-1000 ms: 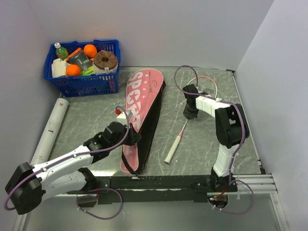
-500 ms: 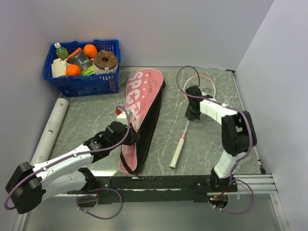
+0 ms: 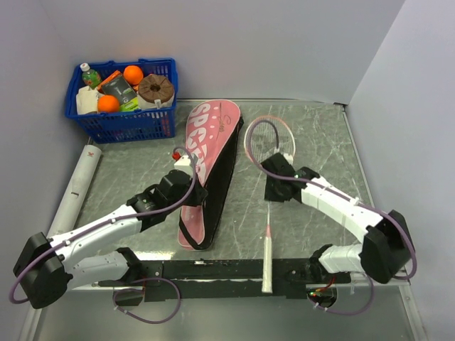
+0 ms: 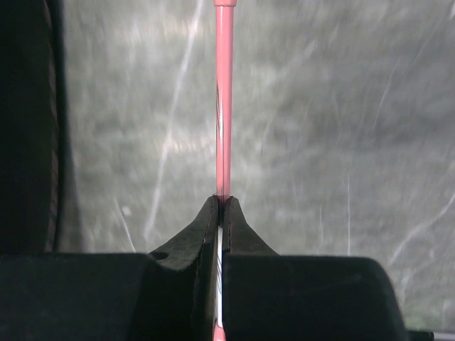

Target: Pack up the badminton gear

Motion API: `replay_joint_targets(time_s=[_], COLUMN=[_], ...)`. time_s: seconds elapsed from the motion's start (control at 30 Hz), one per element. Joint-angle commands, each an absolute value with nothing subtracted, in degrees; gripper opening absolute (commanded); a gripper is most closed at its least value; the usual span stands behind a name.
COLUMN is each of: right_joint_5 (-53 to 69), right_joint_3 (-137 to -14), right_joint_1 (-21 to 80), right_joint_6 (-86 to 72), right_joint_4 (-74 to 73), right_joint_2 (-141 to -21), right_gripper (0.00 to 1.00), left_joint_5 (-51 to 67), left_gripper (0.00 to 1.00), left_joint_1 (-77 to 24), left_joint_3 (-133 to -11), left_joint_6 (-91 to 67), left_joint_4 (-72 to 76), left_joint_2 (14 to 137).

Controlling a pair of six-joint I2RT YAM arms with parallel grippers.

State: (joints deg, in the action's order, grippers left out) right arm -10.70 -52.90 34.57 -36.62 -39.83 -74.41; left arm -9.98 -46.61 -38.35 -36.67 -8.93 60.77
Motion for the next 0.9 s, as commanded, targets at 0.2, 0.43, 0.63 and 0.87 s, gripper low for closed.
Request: replay_joint_targets(time_s=[0.2,0.43,0.63,0.87], right_joint_5=[-9.32,-8.96,-7.39,-6.59], right_joint_3=[-49.31,-55.70,-61.42,-70.04], right_joint_1=[45.52,49.74,50.98,51.15], right_joint_6=[-44.64,-44.65,-43.24,-40.26], right_joint_4=[-45.35,-45.62,-43.51,-42.19], right_joint_2=[-66.62,-72.59,-79.01,-89.09], right_gripper=[0.00,0.00,0.00,0.00], left_joint_5=[-11.25,-10.46,-10.37,-9.06], left_gripper=[0.01,0.01,0.01,0.01], left_joint_1=[-46.76,-46.85,-46.93,-46.93], left_joint_3=[-43.86,-43.24,-42.98,-41.22], left_joint_6=[-37.09,-37.35,-36.91,-37.18], left_joint_4=[-7.29,-6.59,-6.42,-5.63], left_joint_2=[61.17,61.61,61.09,60.82])
